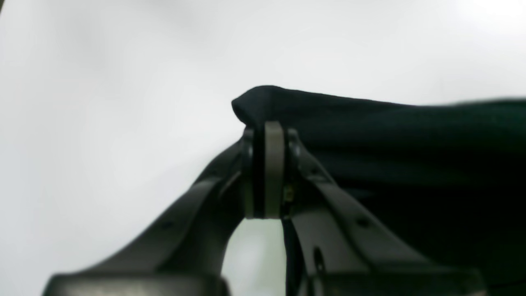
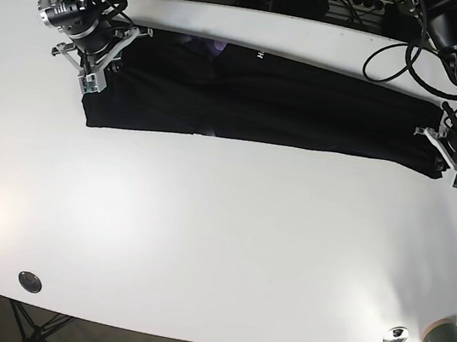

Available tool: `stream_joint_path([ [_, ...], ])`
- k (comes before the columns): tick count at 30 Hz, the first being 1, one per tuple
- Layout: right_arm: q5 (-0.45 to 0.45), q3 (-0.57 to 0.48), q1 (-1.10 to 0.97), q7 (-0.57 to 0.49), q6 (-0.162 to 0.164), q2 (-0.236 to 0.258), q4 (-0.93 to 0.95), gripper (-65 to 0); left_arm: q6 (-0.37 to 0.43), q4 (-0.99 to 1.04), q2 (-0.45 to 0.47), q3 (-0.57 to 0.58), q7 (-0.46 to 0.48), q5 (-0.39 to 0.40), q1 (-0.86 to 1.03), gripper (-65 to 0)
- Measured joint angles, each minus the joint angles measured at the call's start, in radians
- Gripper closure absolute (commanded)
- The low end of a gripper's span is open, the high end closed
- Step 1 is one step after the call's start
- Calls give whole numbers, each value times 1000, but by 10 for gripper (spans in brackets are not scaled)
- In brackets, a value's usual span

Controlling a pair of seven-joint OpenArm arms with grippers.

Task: Fold the T-shirt properly
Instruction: 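Release the folded edge and open both grippers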

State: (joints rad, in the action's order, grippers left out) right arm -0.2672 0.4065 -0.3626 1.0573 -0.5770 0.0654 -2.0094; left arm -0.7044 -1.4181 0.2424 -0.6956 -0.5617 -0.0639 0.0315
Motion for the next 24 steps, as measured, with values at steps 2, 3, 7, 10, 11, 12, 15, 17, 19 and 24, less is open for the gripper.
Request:
stream_joint_path([
  [2, 1, 0, 0, 1, 0, -6, 0, -48, 0, 13, 4, 10, 1, 0, 5, -42],
  [3, 1, 0, 1, 1, 0, -7, 0, -79, 1, 21, 6, 17, 2, -2, 5, -83],
  [7, 2, 0, 0, -1, 4, -7, 0, -270, 2, 40, 7, 42, 2, -6, 8, -294],
  [10, -2, 12, -8, -1, 3, -8, 0, -358, 5, 40, 10, 42, 2, -3, 7, -385],
  [11, -2, 27, -11, -2, 3, -10, 0, -360, 4, 39, 10, 42, 2, -3, 8, -385],
  [12, -1, 38, -11, 0, 3, -10, 0, -354, 4, 34, 10, 42, 2, -3, 8, -385],
  [15, 4, 57, -10, 1, 3, -9, 0, -349, 2, -9, 9, 26, -7, -1, 13, -385],
  [17, -32, 58, -6, 2, 0, -6, 0, -349, 0, -60, 11, 0, -15, 40, 12, -385],
  [19, -133, 87, 1, 2, -1, -7, 0, -349, 2, -106, 17, -22, -40, 112, 8, -385],
  [24, -309, 168, 23, 2, 0, 18, 0, -349, 8, -179, 42, -23, -174, 258, 7, -385],
])
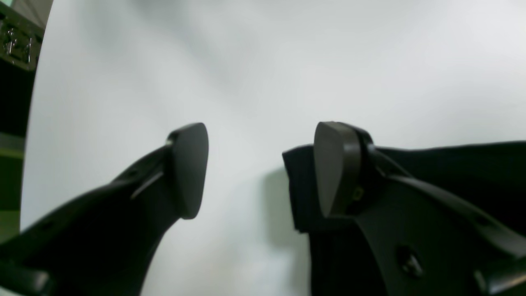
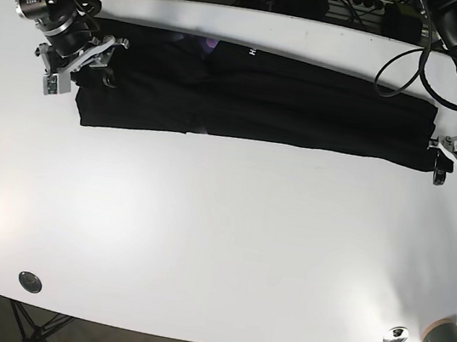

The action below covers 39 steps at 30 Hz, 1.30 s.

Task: Fold the T-shirt properly
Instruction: 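Release the folded edge and open both grippers, then grasp the folded strip's ends with both grippers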

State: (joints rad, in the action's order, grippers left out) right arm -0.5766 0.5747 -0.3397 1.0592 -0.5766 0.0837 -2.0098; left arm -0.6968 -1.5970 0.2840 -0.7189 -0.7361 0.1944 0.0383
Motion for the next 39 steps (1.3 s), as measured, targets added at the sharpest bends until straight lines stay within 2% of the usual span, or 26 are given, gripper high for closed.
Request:
stream_joint_path([
  [3, -54, -6, 25, 3, 0, 29, 4, -349, 0, -14, 0, 25, -37, 36, -3, -385],
  [5, -45, -42, 50, -6, 24, 31, 11, -349, 3, -13, 2, 86, -50, 33, 2, -385],
  [8, 8, -122, 76, 1, 47, 31, 37, -349, -1, -11, -11, 160, -44, 34, 20, -385],
  [10, 74, -161, 84, 1, 75, 25, 51, -349, -8, -11, -33, 164, -42, 41, 41, -383],
  [13, 174, -190, 86, 0, 90, 28, 74, -349, -8, -10, -35, 156, -61, 23, 70, -383],
  [18, 269, -200, 88, -3, 89, -10, 142, -349, -1, 48, -4, 155, -34, 34, 93, -383],
  [20, 272, -209, 87, -13, 86, -19, 177, -349, -2, 115, 14, 157, -36, 34, 99, -383],
  [24, 299, -207, 86, -97, 89, -14, 240, -349, -1, 203, 28, 154, -14, 58, 94, -383],
  [27, 284, -207, 96, -140, 87, -6, 280, -349, -4, 228, 39, 157, 2, 58, 75, -383],
  [30, 285, -206, 137, -147, 86, -2, 322, -349, -3, 248, 35, 157, 43, 50, 60, -383],
  [33, 284, -208, 189, -164, 86, 10, 374, -349, -4, 294, 38, 179, 76, 24, 10, -383],
  [39, 282, -208, 320, -175, 81, 31, 508, -349, -4, 415, 30, 206, 75, -74, -141, -383],
])
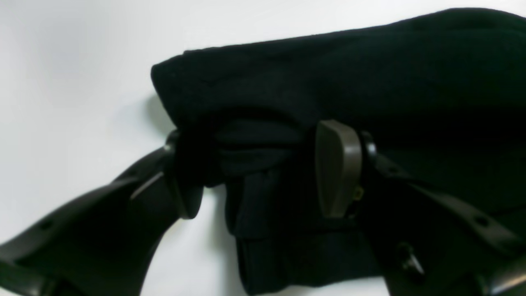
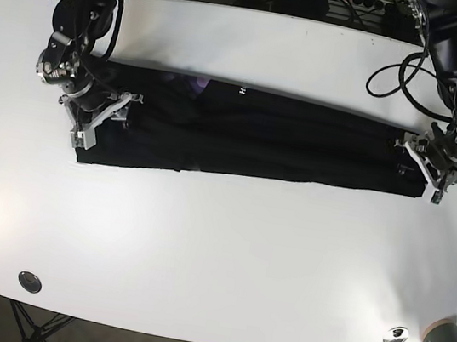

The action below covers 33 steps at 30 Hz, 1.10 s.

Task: Fold the T-shirt properly
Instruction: 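Grasp the folded strip's ends with both grippers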

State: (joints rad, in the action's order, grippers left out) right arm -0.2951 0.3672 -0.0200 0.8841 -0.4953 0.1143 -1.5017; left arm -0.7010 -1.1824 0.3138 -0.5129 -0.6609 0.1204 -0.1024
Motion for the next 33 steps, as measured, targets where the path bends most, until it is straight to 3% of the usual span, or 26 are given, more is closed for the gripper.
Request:
stream_joint_path([
  [6, 11, 0, 41, 16, 1, -1, 17, -349, -3, 13, -3, -5, -40, 12, -34, -386],
  [11, 23, -1, 53, 35, 5, -2, 10, -349, -3, -91, -12, -123, -143, 151, -27, -397],
  [16, 23, 0, 51, 34, 5, 0, 10, -349, 8, -128, 16, -175, -253, 205, -35, -508],
  [20, 23, 0, 51, 33, 5, -2, 10, -349, 4, -126, -9, -181, -260, 237, -31, -508],
  [33, 23, 2, 51, 36, 5, 0, 3, -349, 5, -15, -42, -155, -259, 237, -31, -507],
])
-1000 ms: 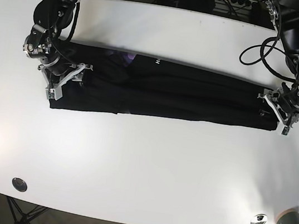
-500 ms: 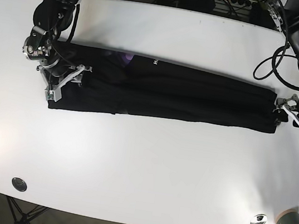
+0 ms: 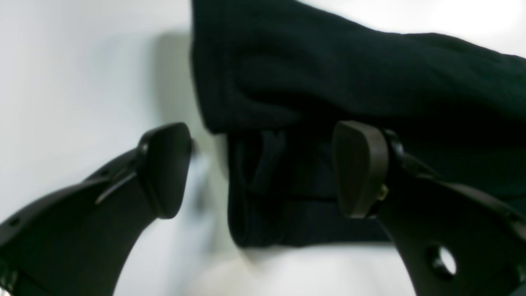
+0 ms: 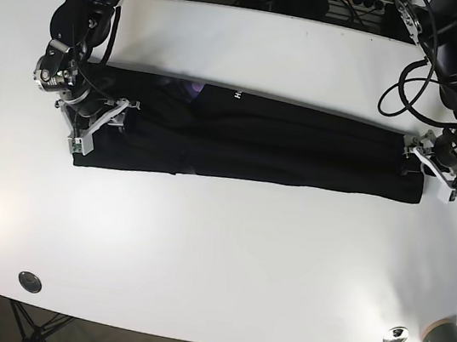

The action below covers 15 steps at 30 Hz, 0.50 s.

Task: Fold the T-shirt properly
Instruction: 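Grasp the folded strip's ends with both grippers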

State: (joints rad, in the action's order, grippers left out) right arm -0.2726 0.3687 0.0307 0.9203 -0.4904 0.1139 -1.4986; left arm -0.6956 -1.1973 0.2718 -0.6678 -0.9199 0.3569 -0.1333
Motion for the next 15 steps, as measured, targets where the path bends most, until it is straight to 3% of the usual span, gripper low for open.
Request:
stream_joint_path([
  [12, 6, 1, 0, 0, 0, -3, -4, -349, -5, 76, -14, 34, 42, 26, -47, -501],
  [15, 4, 0, 0, 0, 0, -3, -4, -349, -5, 77, -14, 56, 48, 26, -47, -399],
])
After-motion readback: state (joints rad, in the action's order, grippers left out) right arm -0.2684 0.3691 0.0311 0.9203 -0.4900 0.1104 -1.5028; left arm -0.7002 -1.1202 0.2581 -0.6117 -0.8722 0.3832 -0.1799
